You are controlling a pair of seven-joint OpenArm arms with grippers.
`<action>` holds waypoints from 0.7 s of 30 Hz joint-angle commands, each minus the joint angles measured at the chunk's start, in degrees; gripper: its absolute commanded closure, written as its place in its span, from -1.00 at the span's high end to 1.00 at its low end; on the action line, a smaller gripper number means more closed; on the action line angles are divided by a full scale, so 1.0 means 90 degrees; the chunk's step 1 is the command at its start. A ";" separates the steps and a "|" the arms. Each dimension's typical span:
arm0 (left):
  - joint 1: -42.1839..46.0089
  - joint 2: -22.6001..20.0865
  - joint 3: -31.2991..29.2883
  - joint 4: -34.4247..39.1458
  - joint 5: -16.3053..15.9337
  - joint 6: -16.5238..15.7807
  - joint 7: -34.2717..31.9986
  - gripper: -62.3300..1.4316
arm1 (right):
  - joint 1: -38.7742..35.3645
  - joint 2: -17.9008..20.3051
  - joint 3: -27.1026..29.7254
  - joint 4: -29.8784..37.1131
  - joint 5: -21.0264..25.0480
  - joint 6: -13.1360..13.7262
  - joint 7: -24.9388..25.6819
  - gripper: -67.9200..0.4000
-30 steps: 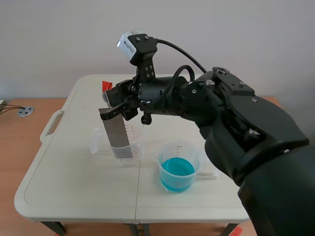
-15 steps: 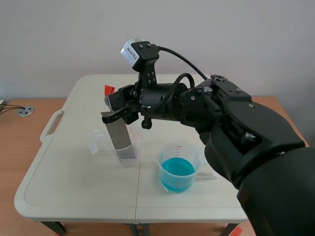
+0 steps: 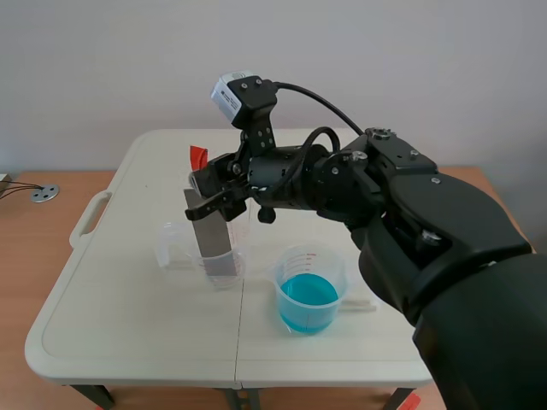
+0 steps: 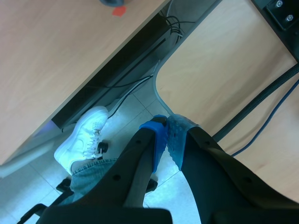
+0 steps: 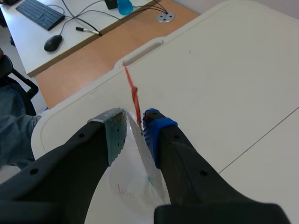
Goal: Hold the metal plate by the orange handle, dip it into the blue solution, take it out and point at it, then put the plate back in the beaker on the left.
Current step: 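Return to the home posture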
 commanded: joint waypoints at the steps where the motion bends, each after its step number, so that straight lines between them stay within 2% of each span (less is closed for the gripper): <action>1: 0.0036 0.0029 0.0017 0.0039 0.0002 -0.0012 0.0015 -0.87 | 0.0112 0.0017 0.0126 0.0034 0.0024 -0.0002 0.0095 -0.49; 2: 0.0036 0.0029 0.0017 0.0039 0.0002 -0.0012 0.0058 -0.82 | 0.0112 0.0017 0.0172 0.0034 0.0002 -0.0005 0.0095 -0.42; 4: 0.0036 0.0029 0.0017 0.0039 0.0005 -0.0012 0.0151 -0.50 | 0.0112 0.0017 0.0287 0.0034 0.0000 -0.0039 0.0097 -0.29; 6: 0.0036 0.0027 0.0017 0.0039 0.0029 -0.0012 0.0182 0.11 | 0.0112 0.0017 0.0408 0.0034 0.0000 -0.0053 0.0158 -0.14; 8: 0.0036 0.0032 0.0017 0.0039 0.0097 -0.0012 0.0197 0.99 | 0.0112 0.0017 0.0534 0.0034 0.0000 -0.0061 0.0236 0.02; 12: 0.0036 0.0029 0.0017 0.0039 0.0070 -0.0012 0.0194 1.00 | 0.0114 0.0017 0.0729 0.0034 0.0000 -0.0216 0.0386 0.26; 20: 0.0036 0.0029 0.0017 0.0039 0.0070 -0.0010 0.0199 1.00 | 0.0109 0.0017 0.0901 0.0036 0.0002 -0.0221 0.0602 0.97; 21: 0.0036 0.0029 0.0017 0.0039 0.0070 -0.0010 0.0199 1.00 | 0.0109 0.0017 0.0901 0.0036 0.0000 -0.0221 0.0597 0.96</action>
